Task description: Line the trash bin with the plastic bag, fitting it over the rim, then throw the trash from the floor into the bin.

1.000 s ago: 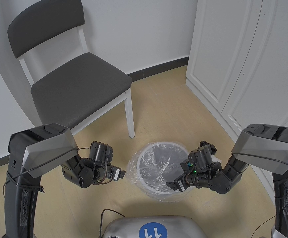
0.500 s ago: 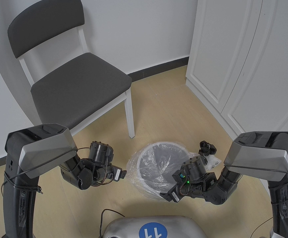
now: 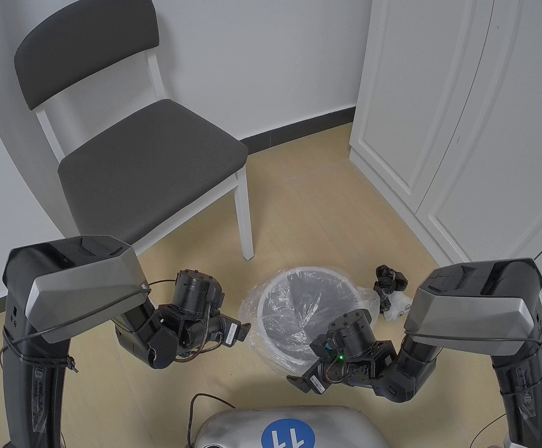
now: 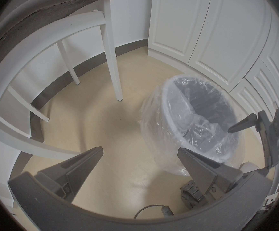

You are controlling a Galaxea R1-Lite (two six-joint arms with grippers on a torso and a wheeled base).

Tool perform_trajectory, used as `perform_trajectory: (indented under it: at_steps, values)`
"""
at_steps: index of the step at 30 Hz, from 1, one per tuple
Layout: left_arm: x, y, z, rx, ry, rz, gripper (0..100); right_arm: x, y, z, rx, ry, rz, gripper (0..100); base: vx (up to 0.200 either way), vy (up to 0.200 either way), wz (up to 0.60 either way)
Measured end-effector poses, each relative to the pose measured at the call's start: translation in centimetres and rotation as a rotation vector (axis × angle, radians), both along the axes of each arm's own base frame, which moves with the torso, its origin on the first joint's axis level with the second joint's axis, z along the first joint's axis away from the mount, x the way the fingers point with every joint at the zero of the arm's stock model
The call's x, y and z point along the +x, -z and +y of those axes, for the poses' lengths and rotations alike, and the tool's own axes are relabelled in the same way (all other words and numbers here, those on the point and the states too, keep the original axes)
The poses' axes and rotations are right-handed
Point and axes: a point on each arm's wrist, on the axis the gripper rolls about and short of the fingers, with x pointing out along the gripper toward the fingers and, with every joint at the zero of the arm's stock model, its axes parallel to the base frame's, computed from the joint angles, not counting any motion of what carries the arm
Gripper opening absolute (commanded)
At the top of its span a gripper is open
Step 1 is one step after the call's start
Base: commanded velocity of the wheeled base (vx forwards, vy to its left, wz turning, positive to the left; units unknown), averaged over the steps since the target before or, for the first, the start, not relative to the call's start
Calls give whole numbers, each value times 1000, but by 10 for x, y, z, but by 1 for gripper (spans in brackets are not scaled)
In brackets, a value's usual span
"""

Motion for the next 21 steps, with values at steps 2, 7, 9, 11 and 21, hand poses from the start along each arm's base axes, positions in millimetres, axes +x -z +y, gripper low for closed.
perform_trajectory:
  at_steps: [2,7,9,11,21]
  values:
    - [-3,0,-2,2,8,4,100,-2,0,4,22,-11,-21,100,0,0,0]
    - [-13,-2,-11,2,39,7,100,-11,5,12,63,-24,-32,100,0,0,0]
    - [-17,-3,-14,-1,52,3,100,-15,5,14,73,-29,-30,100,0,0,0]
    - [-20,-4,-17,-6,63,-3,100,-17,5,14,80,-32,-33,100,0,0,0]
    - [-21,-4,-39,-32,108,-36,100,-23,-13,11,112,-39,-63,100,0,0,0]
